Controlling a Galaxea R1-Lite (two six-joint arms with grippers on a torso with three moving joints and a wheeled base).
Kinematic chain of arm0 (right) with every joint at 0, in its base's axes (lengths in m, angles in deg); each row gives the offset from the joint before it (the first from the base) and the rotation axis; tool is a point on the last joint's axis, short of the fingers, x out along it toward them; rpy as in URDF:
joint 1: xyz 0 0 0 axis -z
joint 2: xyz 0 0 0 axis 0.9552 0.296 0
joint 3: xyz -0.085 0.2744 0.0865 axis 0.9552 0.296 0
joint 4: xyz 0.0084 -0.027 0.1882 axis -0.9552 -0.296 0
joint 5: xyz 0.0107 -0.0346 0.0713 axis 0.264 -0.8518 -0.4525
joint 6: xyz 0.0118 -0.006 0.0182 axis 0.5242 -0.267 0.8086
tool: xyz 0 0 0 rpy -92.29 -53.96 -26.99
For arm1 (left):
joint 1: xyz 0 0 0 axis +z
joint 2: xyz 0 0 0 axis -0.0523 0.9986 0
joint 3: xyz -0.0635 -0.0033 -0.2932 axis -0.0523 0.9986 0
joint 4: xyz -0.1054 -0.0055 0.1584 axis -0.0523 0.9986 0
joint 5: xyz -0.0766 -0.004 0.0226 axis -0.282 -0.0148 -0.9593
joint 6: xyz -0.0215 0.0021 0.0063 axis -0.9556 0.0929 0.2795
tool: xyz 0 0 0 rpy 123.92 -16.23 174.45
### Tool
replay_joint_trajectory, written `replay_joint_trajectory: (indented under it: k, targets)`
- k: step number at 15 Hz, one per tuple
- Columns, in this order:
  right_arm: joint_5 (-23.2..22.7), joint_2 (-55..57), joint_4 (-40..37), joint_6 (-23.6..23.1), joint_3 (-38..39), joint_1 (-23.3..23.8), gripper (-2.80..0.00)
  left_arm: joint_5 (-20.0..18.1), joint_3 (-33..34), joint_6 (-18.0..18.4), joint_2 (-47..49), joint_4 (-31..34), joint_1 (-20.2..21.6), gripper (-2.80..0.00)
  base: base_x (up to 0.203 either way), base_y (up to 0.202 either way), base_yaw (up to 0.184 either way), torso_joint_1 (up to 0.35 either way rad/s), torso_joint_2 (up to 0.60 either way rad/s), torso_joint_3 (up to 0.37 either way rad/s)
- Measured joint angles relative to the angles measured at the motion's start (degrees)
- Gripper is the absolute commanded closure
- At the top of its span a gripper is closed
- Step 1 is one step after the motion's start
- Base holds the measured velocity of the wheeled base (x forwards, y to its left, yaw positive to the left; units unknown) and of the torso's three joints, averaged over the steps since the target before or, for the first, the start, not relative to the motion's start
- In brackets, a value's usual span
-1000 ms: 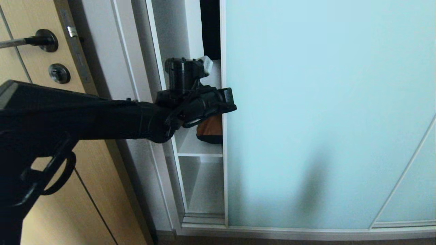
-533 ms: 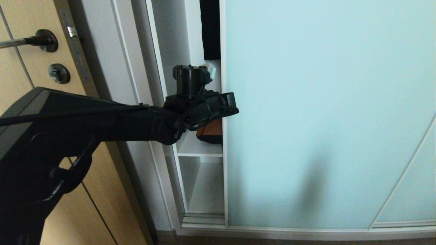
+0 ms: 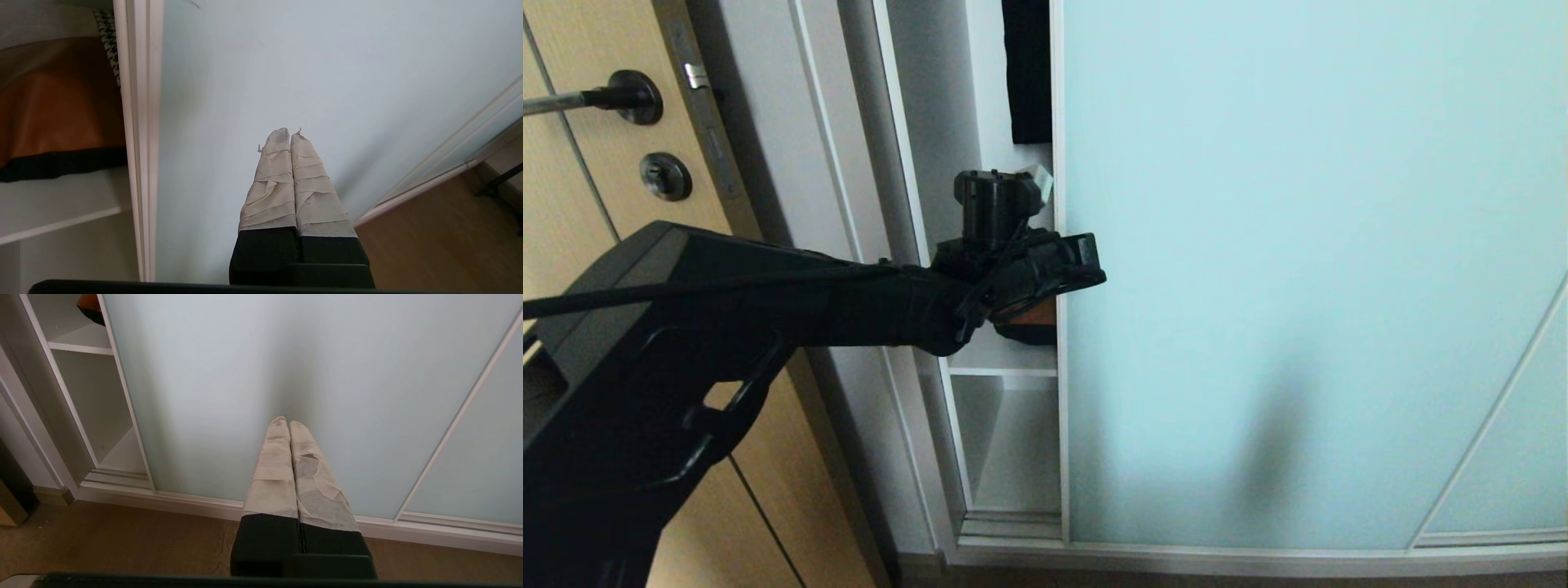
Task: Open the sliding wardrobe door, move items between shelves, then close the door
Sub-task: Close the door
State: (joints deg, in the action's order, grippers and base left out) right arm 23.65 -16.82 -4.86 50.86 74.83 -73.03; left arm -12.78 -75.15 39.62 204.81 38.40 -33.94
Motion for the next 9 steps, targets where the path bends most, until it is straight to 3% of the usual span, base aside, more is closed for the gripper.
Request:
replay_joint_trajectory:
  k: [7,9]
  targets:
    - [0.0,0.0,0.0,-0.02,0.0,0.0,0.0,0.85,-3.9,0.08,4.74,-1.02,-0.03,0.0,0.0,0.0,0.0,0.0,0.0,0.0]
    - [0.0,0.0,0.01,-0.02,0.0,0.0,0.0,2.6,-4.73,-0.67,6.09,-1.19,0.01,0.0,0.0,0.0,0.0,0.0,0.0,0.0]
